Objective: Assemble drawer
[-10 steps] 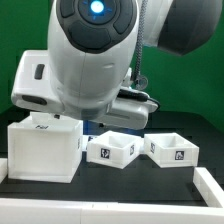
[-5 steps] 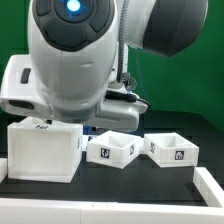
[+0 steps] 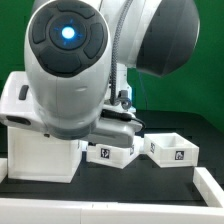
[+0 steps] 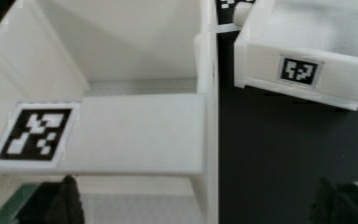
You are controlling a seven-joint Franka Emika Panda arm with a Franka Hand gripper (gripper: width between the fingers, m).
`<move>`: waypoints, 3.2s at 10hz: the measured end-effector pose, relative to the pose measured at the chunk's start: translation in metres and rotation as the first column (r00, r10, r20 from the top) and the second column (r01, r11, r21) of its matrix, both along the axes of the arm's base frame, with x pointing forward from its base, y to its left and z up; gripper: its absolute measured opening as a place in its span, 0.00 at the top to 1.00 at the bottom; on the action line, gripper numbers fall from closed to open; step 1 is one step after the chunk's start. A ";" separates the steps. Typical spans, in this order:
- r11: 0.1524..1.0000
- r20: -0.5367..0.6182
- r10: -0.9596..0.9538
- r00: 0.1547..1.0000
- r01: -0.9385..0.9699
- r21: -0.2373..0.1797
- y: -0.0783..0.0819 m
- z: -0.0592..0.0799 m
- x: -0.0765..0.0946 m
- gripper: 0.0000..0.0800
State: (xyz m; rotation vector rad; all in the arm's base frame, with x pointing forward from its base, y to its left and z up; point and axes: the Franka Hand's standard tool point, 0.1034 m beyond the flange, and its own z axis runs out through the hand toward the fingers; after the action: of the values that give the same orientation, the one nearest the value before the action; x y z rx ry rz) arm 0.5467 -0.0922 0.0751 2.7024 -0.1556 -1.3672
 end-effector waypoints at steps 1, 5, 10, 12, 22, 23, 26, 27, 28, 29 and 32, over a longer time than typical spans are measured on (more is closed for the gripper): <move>1.000 -0.006 0.000 1.000 0.000 -0.004 -0.001 -0.007 -0.002 0.19; 0.999 -0.181 -0.034 0.983 0.033 -0.009 -0.001 -0.019 -0.038 0.19; 1.000 -0.267 0.007 0.964 -0.012 -0.016 0.001 -0.019 -0.051 0.22; 1.000 -0.268 0.007 0.963 -0.012 -0.016 0.001 -0.019 -0.051 0.69; 0.982 0.135 0.085 0.987 -0.106 0.159 0.000 0.086 -0.016 0.96; 0.980 0.208 0.090 0.974 -0.123 0.154 -0.004 0.084 -0.012 0.96; 0.981 0.401 0.091 0.911 -0.152 0.124 0.001 0.084 -0.001 0.96; 0.977 0.476 0.088 0.875 -0.168 0.129 0.021 0.092 0.008 0.96; 0.965 0.557 0.086 0.826 -0.208 0.160 0.042 0.099 0.017 0.96; 0.958 0.636 0.057 0.769 -0.221 0.181 0.056 0.104 0.024 0.96; 0.970 0.794 0.033 0.607 -0.212 0.122 0.054 0.103 0.012 0.96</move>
Offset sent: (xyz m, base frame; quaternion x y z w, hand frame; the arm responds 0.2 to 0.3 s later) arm -0.0248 0.0077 -0.0090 0.0170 -0.1042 0.0161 0.9943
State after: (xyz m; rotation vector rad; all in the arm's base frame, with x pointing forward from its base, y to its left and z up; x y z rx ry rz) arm 0.5591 -0.0379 0.1781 3.2073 0.1211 -0.0408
